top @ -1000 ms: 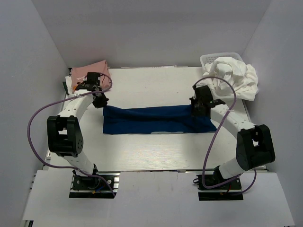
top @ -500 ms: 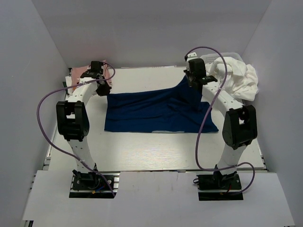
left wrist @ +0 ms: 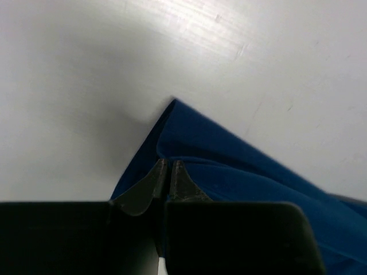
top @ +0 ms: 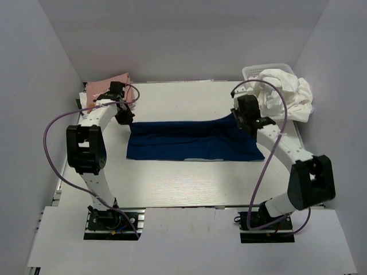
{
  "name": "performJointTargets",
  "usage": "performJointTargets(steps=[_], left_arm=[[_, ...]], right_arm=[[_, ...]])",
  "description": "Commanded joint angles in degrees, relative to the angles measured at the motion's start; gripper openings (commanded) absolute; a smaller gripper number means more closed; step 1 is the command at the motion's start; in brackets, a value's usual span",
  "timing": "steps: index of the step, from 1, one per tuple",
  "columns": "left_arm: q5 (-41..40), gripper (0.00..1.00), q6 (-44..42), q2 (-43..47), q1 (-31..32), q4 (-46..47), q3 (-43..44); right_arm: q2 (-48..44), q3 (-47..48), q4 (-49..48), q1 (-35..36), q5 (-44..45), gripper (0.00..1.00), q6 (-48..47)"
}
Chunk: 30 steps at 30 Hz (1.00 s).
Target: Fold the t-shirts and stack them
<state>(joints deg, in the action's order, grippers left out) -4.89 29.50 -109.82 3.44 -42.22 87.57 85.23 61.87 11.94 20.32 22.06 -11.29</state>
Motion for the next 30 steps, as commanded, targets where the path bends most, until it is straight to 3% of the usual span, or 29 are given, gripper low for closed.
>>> performJointTargets(steps=[1, 9, 10, 11, 12, 13, 14, 15, 16, 17, 20, 21, 23, 30], left_arm=[[0.8, 0.0, -1.0, 5.6, -0.6, 2.0, -4.9], [0.4, 0.0, 1.1, 10.8, -0.6, 0.7, -13.1], [-1.1, 0.0, 1.6, 11.6, -0.6, -0.8, -13.7], [-1.6, 0.0, 1.6, 11.6, -0.6, -1.5, -14.3], [-1.6, 0.06, 1.6, 11.6, -0.6, -2.4, -14.3], [-2.5, 0.18, 1.6, 11.6, -0.6, -4.3, -14.3], [-3.2, 0.36, 2.1, 11.6, -0.6, -5.1, -13.4], [-3.2, 0.44, 2.1, 11.6, -0.6, -6.1, -13.4], [-3.2, 0.54, 2.1, 11.6, -0.6, -7.4, -12.4], [-3.8, 0.71, 2.1, 11.6, -0.6, -8.0, -11.6], [-4.4, 0.89, 2.7, 12.9, -0.6, -9.5, -8.8], [-4.4, 1.0, 2.7, 13.4, -0.6, -9.6, -7.9], [-3.6, 1.0, 2.7, 13.9, 0.0, -9.0, -5.7], [15.9, 1.0, 3.3, 10.7, 1.1, 1.5, -6.7]], right_arm=[[-4.8, -5.6, -2.3, 0.1, -1.2, 0.0, 3.0], [-10.1, -16.9, 3.3, 2.0, -3.7, 0.09, 9.4], [-10.7, -17.5, 4.0, 2.4, -4.0, 0.24, 10.1], [-12.6, -17.9, 5.2, 2.5, -5.8, 0.3, 10.8], [-13.3, -19.1, 5.9, 2.7, -6.8, 0.36, 13.0], [-14.7, -19.3, 6.8, 3.0, -8.3, 0.5, 13.7], [-16.1, -19.5, 8.9, 3.3, -9.6, 0.59, 14.2], [-17.0, -20.2, 9.4, 3.2, -13.2, 0.69, 15.1], [-18.6, -20.4, 9.8, 3.0, -14.4, 0.9, 15.2], [-19.3, -20.2, 10.1, 3.1, -15.5, 0.9, 15.3], [-20.6, -16.7, 10.6, 2.9, -16.0, 0.9, 14.9], [-20.4, -14.8, 10.2, 2.9, -16.0, 0.9, 15.0], [-18.7, -12.6, 8.3, 2.8, -15.7, 0.9, 15.6], [-2.9, -6.8, 4.2, 2.5, -21.5, 0.9, 28.2]])
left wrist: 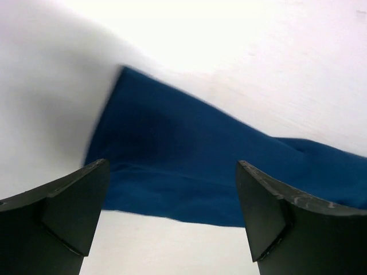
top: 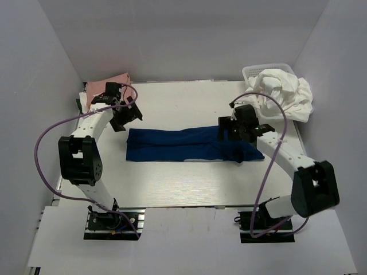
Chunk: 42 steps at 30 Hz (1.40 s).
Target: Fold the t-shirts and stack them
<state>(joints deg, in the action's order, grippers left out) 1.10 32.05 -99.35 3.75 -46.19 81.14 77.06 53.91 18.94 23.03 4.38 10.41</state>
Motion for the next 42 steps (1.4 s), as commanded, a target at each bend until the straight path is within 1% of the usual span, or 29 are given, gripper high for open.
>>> performJointTargets(steps=[1, 2, 4, 5, 8, 10, 12, 14, 16, 18, 19, 20, 21, 22, 25, 27, 28, 29, 30, 32, 33, 35, 36, 38, 39, 40, 42], left_arm=[[10.5, 1.0, 1.3, -0.5, 0.8, 6.1, -0.3], [10.5, 1.0, 1.3, -1.2, 0.8, 6.1, -0.8], [11.0, 1.0, 1.3, -3.1, 1.4, 6.6, -1.5], [10.2, 1.0, 1.3, -3.7, 1.4, 6.6, -1.5], [8.6, 1.0, 0.6, -4.3, 1.4, 5.3, -2.1], [7.2, 1.0, -0.1, -4.3, 1.4, 4.8, -2.7], [5.9, 1.0, -0.7, -4.3, 1.4, 4.8, -3.3], [4.5, 1.0, -0.7, -4.3, 1.4, 4.8, -3.3], [3.0, 1.0, -0.7, -4.3, 1.4, 4.2, -3.3], [1.9, 1.0, -0.7, -4.3, 1.4, 3.7, -3.3], [1.9, 1.0, -0.7, -4.3, 1.4, 3.7, -3.3], [1.9, 1.0, -0.7, -3.8, 1.4, 3.7, -3.3], [1.9, 1.0, -1.2, -3.7, 1.4, 3.7, -3.3], [1.9, 1.0, -1.2, -3.7, 1.4, 3.7, -3.3], [3.2, 1.0, -1.2, -3.2, 1.4, 3.7, -3.3], [3.7, 1.0, -1.2, -2.6, 1.4, 3.7, -4.3], [5.5, 1.0, -1.2, -2.0, 1.4, 4.4, -5.5], [6.3, 1.0, -1.2, -2.0, 1.4, 5.0, -6.2], [7.1, 1.0, -0.6, -1.3, 1.4, 6.9, -7.1], [11.4, 1.0, 0.5, -0.8, 1.4, 10.0, -10.5], [12.2, 1.0, 0.6, -0.8, 1.4, 13.2, -11.6], [12.7, 1.0, 1.9, -1.5, 1.4, 14.1, -13.2], [12.7, 1.0, 1.9, -2.8, 1.4, 14.1, -13.2], [10.4, 1.0, 1.9, -3.4, 1.4, 13.5, -13.2], [9.8, 1.0, 1.9, -4.0, 1.4, 13.5, -13.2], [9.8, 1.0, 1.9, -4.0, 1.4, 13.5, -14.0], [9.1, 1.0, 1.9, -4.6, 1.4, 13.5, -14.5]], right_arm=[[6.4, 1.1, -3.4, -0.5, -7.5, 0.9, 7.4], [7.4, 1.5, -4.1, -0.4, -11.1, 0.9, 8.5], [9.6, 0.9, -5.1, 0.0, -13.6, 0.9, 9.0], [10.0, -1.4, -5.4, 0.3, -15.8, 0.9, 8.4], [11.4, -3.5, -4.1, 0.9, -16.9, 0.9, 6.4], [10.2, -4.0, -2.4, 2.5, -18.8, 0.9, 2.2], [8.6, -4.3, -1.8, 3.4, -24.5, 0.9, -1.4], [7.8, -3.2, 1.1, 5.4, -27.7, 0.9, -3.2], [6.8, -2.7, 3.1, 6.3, -28.9, 0.9, -3.8], [4.3, -3.3, 2.3, 6.4, -30.0, 0.9, -3.6], [3.7, -3.3, 2.0, 5.8, -29.8, 0.9, -3.0], [2.4, -2.9, 2.1, 5.8, -27.7, 0.9, -2.6], [1.9, -2.3, 2.9, 5.6, -23.1, 0.9, -1.4], [1.5, -0.8, 3.4, 5.5, -21.1, 0.9, 0.5], [2.8, 1.7, 6.8, 2.7, -9.3, 0.9, 5.0], [4.9, 2.2, 8.8, 0.7, -6.7, 0.9, 7.3], [5.6, 2.8, 9.1, -1.3, -5.4, 0.9, 8.3], [6.3, 3.0, 9.2, -2.1, -5.1, 0.9, 8.5], [7.0, 3.1, 8.8, -4.7, -4.9, 0.9, 9.1], [7.7, 3.3, 7.4, -6.2, -5.5, 0.9, 8.7], [8.4, 3.4, 7.2, -7.9, -5.5, 0.9, 8.1], [10.7, 4.2, 7.0, -9.0, -5.4, 0.9, 7.7], [11.6, 4.3, 5.4, -10.2, -5.3, 0.87, 7.5], [14.1, 3.9, 3.0, -11.9, -4.7, 0.7, 7.4], [15.0, 4.0, 0.4, -12.2, -4.7, 0.63, 6.8], [17.3, 5.0, 0.1, -12.7, -4.8, 0.56, 6.7], [20.1, 7.4, 0.7, -12.9, -6.7, 0.48, 5.5]])
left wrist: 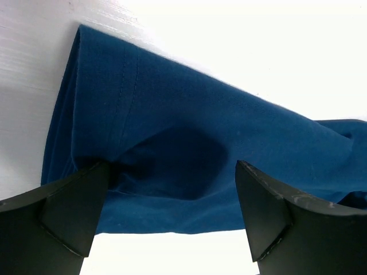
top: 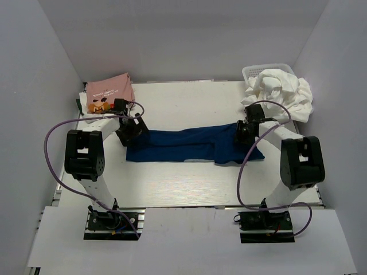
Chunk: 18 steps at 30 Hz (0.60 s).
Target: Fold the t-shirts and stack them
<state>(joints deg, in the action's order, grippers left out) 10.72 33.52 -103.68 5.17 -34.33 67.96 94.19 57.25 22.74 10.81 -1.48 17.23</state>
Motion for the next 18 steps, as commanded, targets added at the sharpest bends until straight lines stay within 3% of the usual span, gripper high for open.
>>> performJointTargets(steps=[1, 2, 4, 5, 8, 18], left_arm=[[-1.8, 1.0, 0.4, -0.3, 0.0, 0.8, -1.3], [-2.5, 1.0, 0.4, -0.3, 0.0, 0.3, -1.3], [-3.5, 1.0, 0.4, -0.3, 0.0, -0.7, -1.3], [-3.5, 1.0, 1.0, -0.3, 0.0, -1.4, -2.0], [-4.1, 1.0, 1.0, 1.2, 0.0, -1.4, -5.2], [-9.1, 1.0, 4.0, 2.6, 0.0, -3.4, -8.5]], right_arm=[[3.4, 4.4, -3.1, -0.5, -1.1, 0.42, -1.8], [3.8, 4.4, -3.2, -0.4, -0.5, 0.28, -2.0], [3.5, 5.3, -3.0, -0.9, 3.6, 0.13, -1.9], [3.1, 5.7, -1.7, -0.7, 5.1, 0.0, -2.0], [1.6, 7.7, -0.2, -0.7, 11.0, 0.0, -1.7], [3.7, 6.2, 2.8, -1.4, 16.1, 0.0, -1.0]])
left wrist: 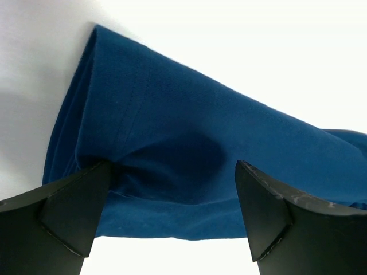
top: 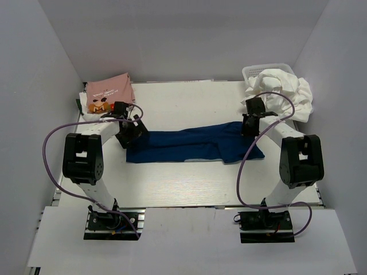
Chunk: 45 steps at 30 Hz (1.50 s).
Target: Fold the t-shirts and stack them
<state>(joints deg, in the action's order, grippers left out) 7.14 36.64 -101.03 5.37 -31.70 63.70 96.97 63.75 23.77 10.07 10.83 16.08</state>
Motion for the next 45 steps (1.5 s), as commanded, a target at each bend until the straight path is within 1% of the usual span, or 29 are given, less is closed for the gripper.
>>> performJointTargets(steps=[1, 2, 3, 4, 5, 6, 7, 9, 11, 12, 14, 15, 19, 21, 25, 28, 30, 31, 33, 34, 35, 36, 37, 39, 40, 41, 43, 44, 45], left_arm=[[-5.6, 1.0, 1.4, 0.0, -0.8, -6.0, -4.3], [-6.3, 1.0, 1.4, 0.7, -0.8, -6.0, -5.1], [-7.0, 1.0, 2.1, 0.8, -0.8, -6.8, -5.1], [-7.0, 1.0, 2.1, 1.4, -0.8, -6.8, -5.1], [-7.6, 1.0, 2.1, 1.4, -0.8, -8.2, -5.1], [-8.1, 1.0, 2.1, 1.4, -0.8, -9.5, -3.3], [-8.1, 1.0, 2.1, 2.0, -0.1, -12.5, -2.0], [-7.9, 1.0, 2.1, 3.5, 0.4, -14.6, 1.9], [-7.9, 1.0, 0.9, 5.2, 1.0, -15.3, 4.4], [-7.9, 1.0, 0.4, 7.2, 1.5, -15.3, 6.9], [-8.5, 1.0, -1.5, 9.0, 2.0, -15.8, 10.5], [-7.5, 1.0, -2.8, 9.6, 2.5, -15.2, 11.8], [-2.5, 1.0, -7.6, 9.5, 4.8, -14.6, 16.8], [-1.6, 1.0, -9.7, 6.7, 5.8, -15.2, 16.8], [-2.9, 1.0, -10.4, 0.3, 8.4, -20.3, 16.7], [-5.5, 1.0, -9.8, -1.0, 9.7, -21.5, 13.5], [-7.0, 1.0, -9.7, -1.0, 9.8, -21.5, 10.9], [-8.9, 1.0, -9.1, -1.0, 10.3, -21.5, 10.3], [-10.1, 1.0, -8.6, -0.5, 10.3, -21.5, 8.8], [-10.1, 1.0, -8.1, -0.5, 10.3, -21.5, 8.0], [-9.6, 1.0, -8.1, -1.1, 10.3, -21.5, 7.5], [-8.9, 1.0, -8.1, -2.1, 10.3, -21.5, 7.5], [-8.0, 1.0, -7.6, -2.8, 10.8, -21.5, 6.4], [-6.1, 1.0, -6.7, -3.3, 10.8, -23.0, 4.7], [-4.8, 1.0, -6.2, -2.6, 10.8, -22.1, 1.0], [-3.4, 1.0, -5.1, -1.7, 11.3, -21.3, -1.4], [1.8, 1.0, -3.8, -0.1, 11.9, -20.1, -8.0], [4.1, 1.0, -3.3, 1.2, 11.9, -19.3, -9.9], [6.7, 1.0, -2.7, 2.0, 13.3, -19.3, -11.6]], right_arm=[[1.2, -0.5, 1.9, -1.0, 4.5, 0.0, 0.4], [1.5, -0.7, 2.2, -1.0, 5.2, 0.0, 0.7], [1.9, -0.7, 2.3, -1.2, 5.5, 0.05, 0.7], [2.0, -0.9, 2.1, -1.3, 5.4, 0.2, 0.7], [1.8, -0.4, 2.0, -1.3, 4.9, 0.43, 0.3], [1.2, 0.0, 2.1, -1.3, 4.4, 0.62, -0.3], [0.9, 1.1, 2.9, -1.1, 3.3, 0.78, -0.8], [-2.1, 3.0, 3.6, -0.8, -1.2, 0.9, -1.7], [-4.1, 4.2, 3.2, -0.4, -4.4, 0.9, -2.4], [-6.0, 4.3, 3.0, -0.1, -8.7, 0.9, -2.7], [-8.5, 4.0, 2.6, 0.7, -10.2, 0.9, -3.2], [-9.7, 3.7, 2.4, 1.0, -12.8, 0.9, -3.2], [-11.0, 2.9, 4.5, 2.3, -17.6, 0.9, -1.2], [-10.6, 2.2, 5.8, 3.2, -18.6, 0.9, 2.2], [-10.0, -4.1, 3.9, 3.5, -19.6, 0.9, 8.0], [-7.4, -5.3, 3.7, 3.5, -19.5, 0.9, 10.5], [-3.7, -5.2, 2.7, 3.1, -19.0, 0.9, 10.9], [-2.8, -3.9, 2.4, 3.2, -18.8, 0.9, 11.0], [3.1, -0.7, 2.9, 3.4, -17.0, 0.9, 10.4], [3.1, 1.3, 2.7, 3.5, -16.8, 0.9, 10.0], [8.2, 2.3, 2.5, 3.6, -16.7, 0.9, 9.2], [9.4, 3.2, 2.4, 3.5, -16.0, 0.9, 8.2], [10.7, 7.1, 2.3, 3.7, -15.3, 0.9, 7.9], [16.8, 10.8, 3.4, 4.2, -11.7, 0.9, 6.2], [18.6, 16.4, 3.6, 4.3, -11.4, 0.9, 6.0], [22.3, 18.8, 3.8, 4.4, -11.5, 0.9, 5.8], [28.2, 25.9, 4.9, 4.8, -14.3, 0.9, 5.7], [32.3, 31.4, 4.9, 5.2, -15.3, 0.9, 5.7], [34.5, 34.3, 5.3, 5.8, -16.9, 0.9, 5.8]])
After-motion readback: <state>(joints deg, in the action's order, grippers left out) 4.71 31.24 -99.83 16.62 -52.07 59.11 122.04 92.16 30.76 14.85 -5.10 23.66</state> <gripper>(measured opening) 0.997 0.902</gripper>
